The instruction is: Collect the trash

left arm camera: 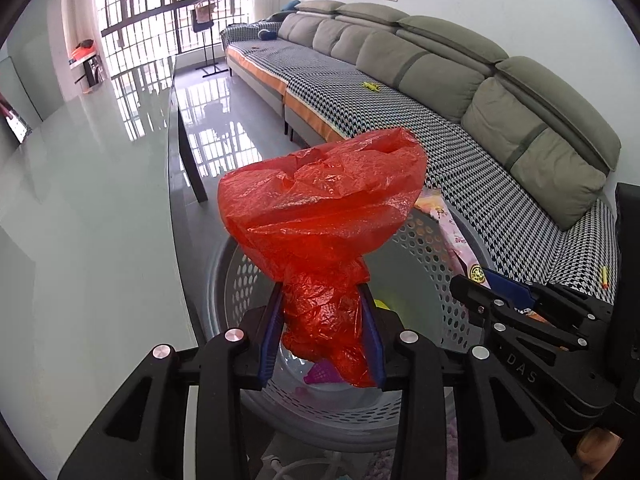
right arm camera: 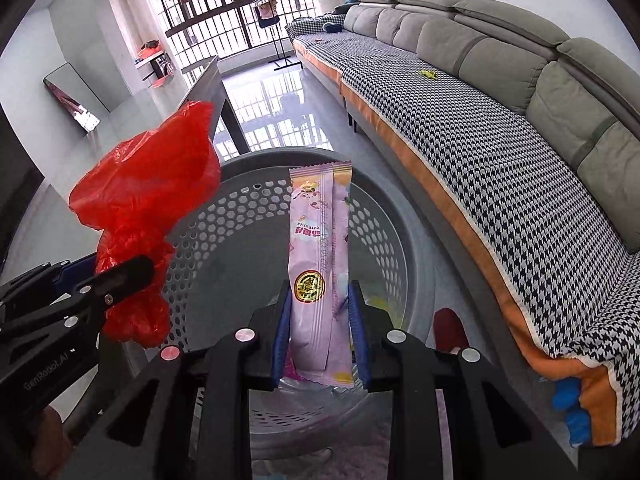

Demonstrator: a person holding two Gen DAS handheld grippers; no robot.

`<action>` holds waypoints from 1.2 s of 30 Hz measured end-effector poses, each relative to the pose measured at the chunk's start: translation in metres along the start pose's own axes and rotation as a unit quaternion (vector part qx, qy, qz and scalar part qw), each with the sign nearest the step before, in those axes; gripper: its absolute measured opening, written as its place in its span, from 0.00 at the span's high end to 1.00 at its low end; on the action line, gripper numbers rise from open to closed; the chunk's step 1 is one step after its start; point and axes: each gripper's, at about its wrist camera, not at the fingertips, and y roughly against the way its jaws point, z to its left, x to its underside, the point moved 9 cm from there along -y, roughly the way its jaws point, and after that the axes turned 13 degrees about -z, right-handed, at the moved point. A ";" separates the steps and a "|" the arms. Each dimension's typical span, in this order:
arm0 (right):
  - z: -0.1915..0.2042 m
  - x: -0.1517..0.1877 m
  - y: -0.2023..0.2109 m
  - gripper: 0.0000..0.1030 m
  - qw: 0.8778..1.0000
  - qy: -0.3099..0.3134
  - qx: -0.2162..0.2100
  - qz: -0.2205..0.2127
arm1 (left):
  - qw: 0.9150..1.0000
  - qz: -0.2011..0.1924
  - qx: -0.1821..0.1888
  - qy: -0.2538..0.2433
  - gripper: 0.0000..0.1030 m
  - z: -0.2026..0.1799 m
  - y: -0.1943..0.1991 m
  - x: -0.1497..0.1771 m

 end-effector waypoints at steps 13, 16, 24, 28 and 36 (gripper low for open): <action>0.005 -0.009 0.006 0.50 1.000 0.000 -0.001 -0.019 | 0.999 -0.022 -0.032 -0.001 0.37 0.012 0.009 -0.013; 0.005 -0.008 0.007 0.49 1.000 -0.002 0.000 -0.020 | 0.999 -0.028 -0.042 -0.001 0.29 0.017 0.012 -0.014; 0.006 -0.007 0.010 0.44 1.000 -0.004 0.000 -0.021 | 0.998 -0.033 -0.051 0.003 0.22 0.024 0.018 -0.015; 0.006 -0.005 0.012 0.43 1.000 -0.004 0.003 -0.021 | 0.997 -0.040 -0.060 0.006 0.16 0.029 0.021 -0.017; 0.009 -0.005 0.015 0.41 1.000 -0.003 0.006 -0.023 | 0.997 -0.042 -0.067 0.009 0.11 0.034 0.025 -0.016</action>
